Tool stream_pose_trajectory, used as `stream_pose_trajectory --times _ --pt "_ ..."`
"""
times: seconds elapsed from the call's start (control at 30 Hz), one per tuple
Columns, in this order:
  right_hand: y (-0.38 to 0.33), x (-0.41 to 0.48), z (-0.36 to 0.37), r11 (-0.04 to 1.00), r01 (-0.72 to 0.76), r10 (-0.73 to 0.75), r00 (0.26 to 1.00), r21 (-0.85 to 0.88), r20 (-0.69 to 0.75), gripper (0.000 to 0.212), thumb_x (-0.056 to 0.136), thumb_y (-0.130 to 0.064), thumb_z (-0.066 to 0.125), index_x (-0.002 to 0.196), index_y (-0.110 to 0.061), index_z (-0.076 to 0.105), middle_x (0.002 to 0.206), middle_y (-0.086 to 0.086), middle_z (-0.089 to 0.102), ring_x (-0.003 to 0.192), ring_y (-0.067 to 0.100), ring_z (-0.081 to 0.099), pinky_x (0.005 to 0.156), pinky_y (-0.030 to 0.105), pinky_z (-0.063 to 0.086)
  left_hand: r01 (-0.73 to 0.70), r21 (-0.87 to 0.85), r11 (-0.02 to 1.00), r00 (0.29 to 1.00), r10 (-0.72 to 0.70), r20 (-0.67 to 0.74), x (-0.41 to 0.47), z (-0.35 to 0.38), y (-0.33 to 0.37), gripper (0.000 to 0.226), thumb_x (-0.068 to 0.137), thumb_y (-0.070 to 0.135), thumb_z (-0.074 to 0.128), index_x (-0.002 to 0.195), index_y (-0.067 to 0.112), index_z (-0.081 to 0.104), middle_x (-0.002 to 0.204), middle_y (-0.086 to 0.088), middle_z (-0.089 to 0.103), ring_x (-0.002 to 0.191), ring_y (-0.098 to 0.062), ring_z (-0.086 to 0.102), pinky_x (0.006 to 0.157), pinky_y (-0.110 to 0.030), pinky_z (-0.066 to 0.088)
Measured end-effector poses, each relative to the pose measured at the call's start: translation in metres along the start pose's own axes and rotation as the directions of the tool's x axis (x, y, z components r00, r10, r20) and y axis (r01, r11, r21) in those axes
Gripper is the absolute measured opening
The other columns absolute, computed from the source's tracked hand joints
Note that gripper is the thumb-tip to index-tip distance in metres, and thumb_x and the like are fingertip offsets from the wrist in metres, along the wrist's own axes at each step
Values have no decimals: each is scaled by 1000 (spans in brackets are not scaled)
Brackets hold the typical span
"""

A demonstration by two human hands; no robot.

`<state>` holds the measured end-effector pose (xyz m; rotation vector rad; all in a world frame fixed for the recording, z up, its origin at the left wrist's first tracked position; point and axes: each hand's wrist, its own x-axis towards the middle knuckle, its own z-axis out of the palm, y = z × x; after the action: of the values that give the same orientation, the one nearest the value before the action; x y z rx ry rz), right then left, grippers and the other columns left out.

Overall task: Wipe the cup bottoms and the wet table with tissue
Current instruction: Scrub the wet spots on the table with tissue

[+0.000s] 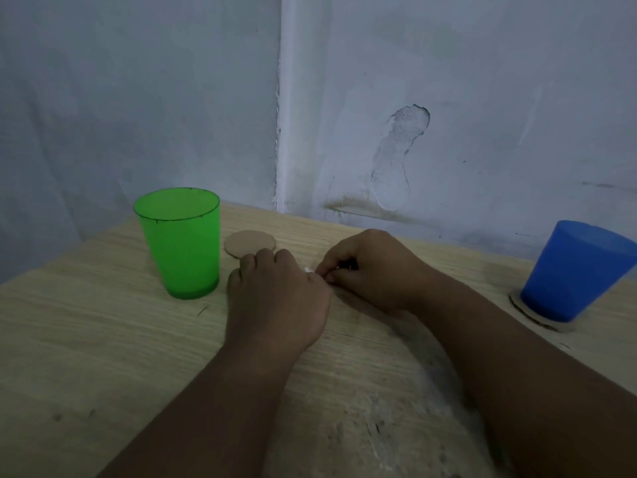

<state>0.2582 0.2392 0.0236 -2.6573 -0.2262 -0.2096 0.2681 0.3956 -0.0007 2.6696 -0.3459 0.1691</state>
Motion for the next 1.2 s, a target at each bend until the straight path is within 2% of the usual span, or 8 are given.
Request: stream_pose_trajectory --times 0.1,0.27,0.53,0.73,0.83,0.9,1.0,1.2 --pt "11 -2 -9 991 -109 115 990 83 -76 15 87 -22 70 95 -30 80 90 -19 74 80 -8 64 67 2 44 8 -5 1000 1000 -8 21 0 -1 1 42 99 36 34 129 13 52 136 -10 50 128 -29 41 107 -45 33" --pt "38 16 -7 934 -350 352 863 75 -363 20 89 -11 65 97 -22 79 100 -7 74 77 2 61 65 9 41 8 -39 999 1000 -7 23 -2 -2 1 37 97 31 34 122 13 54 132 -9 52 125 -29 42 107 -44 33" --pt "18 48 12 955 -292 268 920 -45 -285 25 91 -8 58 104 -16 78 111 -1 73 99 12 65 82 14 41 9 -24 1000 1000 -8 21 0 -2 1 35 97 33 35 120 14 53 130 -8 52 124 -28 42 107 -44 33" --pt "10 38 12 992 -123 123 979 8 -160 18 90 -15 65 101 -22 78 103 -8 74 84 -4 60 73 1 39 10 -17 1000 1000 -10 21 0 -1 0 37 97 34 34 123 15 53 133 -8 51 126 -27 42 108 -44 34" --pt "11 28 4 990 -107 115 990 90 -83 16 88 -17 69 97 -25 79 99 -12 75 87 -3 63 80 8 45 11 -10 1000 1000 -11 20 0 -2 1 39 97 35 34 124 14 53 135 -8 51 127 -27 41 108 -44 34" --pt "17 30 2 983 -145 164 968 111 -187 17 89 -15 67 98 -23 79 101 -10 74 85 -2 63 81 10 45 11 -9 1000 1000 -11 25 0 -2 1 39 97 35 34 124 14 53 135 -9 50 127 -28 41 109 -45 34" --pt "26 43 6 959 -265 283 881 101 -380 21 90 -9 62 99 -17 79 107 -3 74 71 -3 56 67 5 40 0 -5 1000 1000 0 26 -1 -1 1 36 96 34 34 120 14 53 133 -8 51 125 -28 41 108 -44 33" --pt "12 57 19 971 -237 222 938 -26 -266 24 91 -8 58 103 -17 78 110 -2 73 99 11 65 84 13 41 -1 10 1000 1000 1 26 0 0 0 39 96 35 33 122 14 53 133 -9 50 126 -28 41 108 -44 34"
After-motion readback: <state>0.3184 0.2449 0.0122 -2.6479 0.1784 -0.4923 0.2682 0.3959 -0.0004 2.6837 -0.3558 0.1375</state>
